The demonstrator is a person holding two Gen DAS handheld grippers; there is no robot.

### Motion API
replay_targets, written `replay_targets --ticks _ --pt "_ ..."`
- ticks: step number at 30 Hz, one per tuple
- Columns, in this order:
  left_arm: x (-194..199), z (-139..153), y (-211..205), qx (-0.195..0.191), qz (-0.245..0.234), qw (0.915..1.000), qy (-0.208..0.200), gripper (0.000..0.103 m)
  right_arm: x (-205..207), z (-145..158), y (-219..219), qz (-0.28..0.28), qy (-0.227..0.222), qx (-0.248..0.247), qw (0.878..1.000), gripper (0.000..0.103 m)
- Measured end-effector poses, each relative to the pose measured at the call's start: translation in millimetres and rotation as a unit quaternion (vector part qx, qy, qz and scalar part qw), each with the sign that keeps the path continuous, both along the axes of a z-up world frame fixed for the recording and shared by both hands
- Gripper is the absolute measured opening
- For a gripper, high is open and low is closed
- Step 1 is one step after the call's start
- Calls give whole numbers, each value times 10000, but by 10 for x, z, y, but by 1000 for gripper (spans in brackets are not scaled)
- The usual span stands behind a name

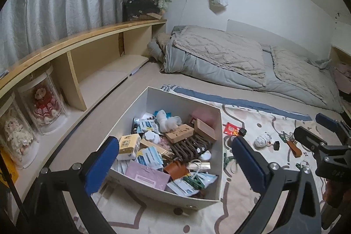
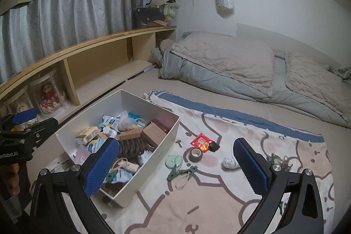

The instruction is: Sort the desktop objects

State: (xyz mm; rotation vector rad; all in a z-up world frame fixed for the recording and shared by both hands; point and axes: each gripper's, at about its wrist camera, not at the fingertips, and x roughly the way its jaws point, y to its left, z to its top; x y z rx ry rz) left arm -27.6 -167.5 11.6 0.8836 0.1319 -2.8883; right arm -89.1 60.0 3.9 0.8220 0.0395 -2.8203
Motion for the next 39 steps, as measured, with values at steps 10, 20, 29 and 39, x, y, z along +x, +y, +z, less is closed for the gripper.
replay_targets --ticks 10,20,29,39 --pt "235 -38 237 -67 -169 9998 -32 103 298 -21 177 11 32 67 10000 103" --pt "402 -139 351 -197 -194 9996 -65 103 501 -126 245 141 -39 163 9998 103" --pt "474 -155 381 -198 -226 9995 -48 103 588 -133 240 199 39 271 9994 103" --pt "507 -157 398 -178 -308 9994 -42 103 550 -200 266 141 -76 247 9996 103"
